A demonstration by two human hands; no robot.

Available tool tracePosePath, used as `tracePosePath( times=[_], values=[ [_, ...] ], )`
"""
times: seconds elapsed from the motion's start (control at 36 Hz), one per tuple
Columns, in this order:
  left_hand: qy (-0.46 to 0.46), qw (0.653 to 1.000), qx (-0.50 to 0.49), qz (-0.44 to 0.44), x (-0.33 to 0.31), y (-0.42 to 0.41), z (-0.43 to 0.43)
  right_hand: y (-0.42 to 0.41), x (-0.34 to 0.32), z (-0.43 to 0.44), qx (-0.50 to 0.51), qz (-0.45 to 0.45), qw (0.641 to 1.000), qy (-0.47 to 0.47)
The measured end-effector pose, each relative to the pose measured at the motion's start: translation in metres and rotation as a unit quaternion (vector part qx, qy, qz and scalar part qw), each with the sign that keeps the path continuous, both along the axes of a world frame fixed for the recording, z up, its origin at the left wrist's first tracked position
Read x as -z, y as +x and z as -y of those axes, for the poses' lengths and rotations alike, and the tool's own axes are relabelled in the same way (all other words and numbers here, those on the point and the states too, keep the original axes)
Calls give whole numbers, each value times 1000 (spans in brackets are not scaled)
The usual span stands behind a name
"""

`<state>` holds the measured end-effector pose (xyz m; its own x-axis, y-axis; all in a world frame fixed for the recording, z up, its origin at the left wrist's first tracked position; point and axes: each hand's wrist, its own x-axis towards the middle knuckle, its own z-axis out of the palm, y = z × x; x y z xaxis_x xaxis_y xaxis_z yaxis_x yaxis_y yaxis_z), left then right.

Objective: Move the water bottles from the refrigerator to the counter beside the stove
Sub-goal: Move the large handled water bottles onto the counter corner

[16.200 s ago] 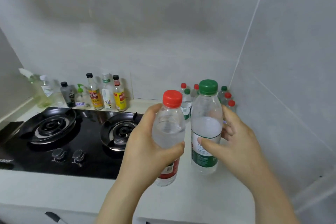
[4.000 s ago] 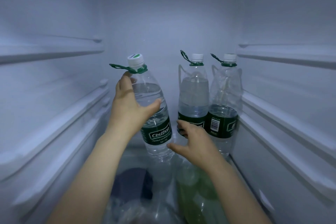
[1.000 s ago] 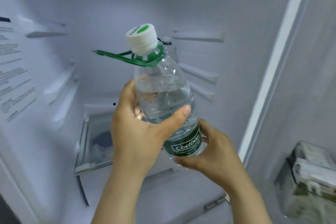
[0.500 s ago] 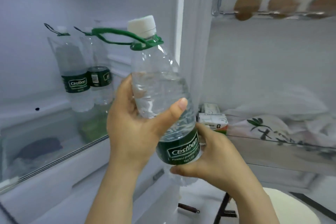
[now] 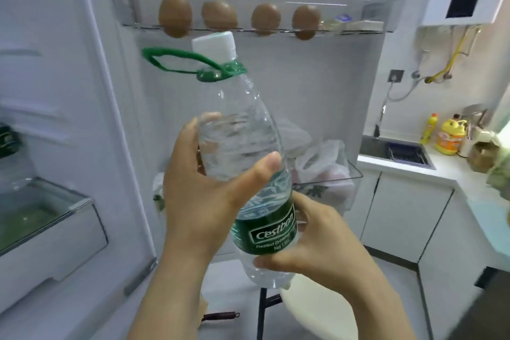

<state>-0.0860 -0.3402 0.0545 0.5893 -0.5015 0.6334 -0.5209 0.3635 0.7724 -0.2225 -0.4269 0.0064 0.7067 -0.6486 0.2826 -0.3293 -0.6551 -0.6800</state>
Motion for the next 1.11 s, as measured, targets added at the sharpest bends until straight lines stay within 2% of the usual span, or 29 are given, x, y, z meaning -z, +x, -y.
tracePosePath(
  times=[0.19, 0.5, 0.86, 1.11],
  values=[
    [14, 997, 78, 14, 7, -77, 46, -85, 13, 28, 74, -9, 997, 23],
    [44, 976, 213, -22, 26, -185, 105, -206, 27, 42, 213, -18, 975, 62],
    [42, 916, 395, -53, 31, -275, 161, -292, 32, 46, 378, -10, 921, 91],
    [49, 843, 532, -56, 30, -322, 203, -327, 31, 50, 506, -13, 857, 100]
  ],
)
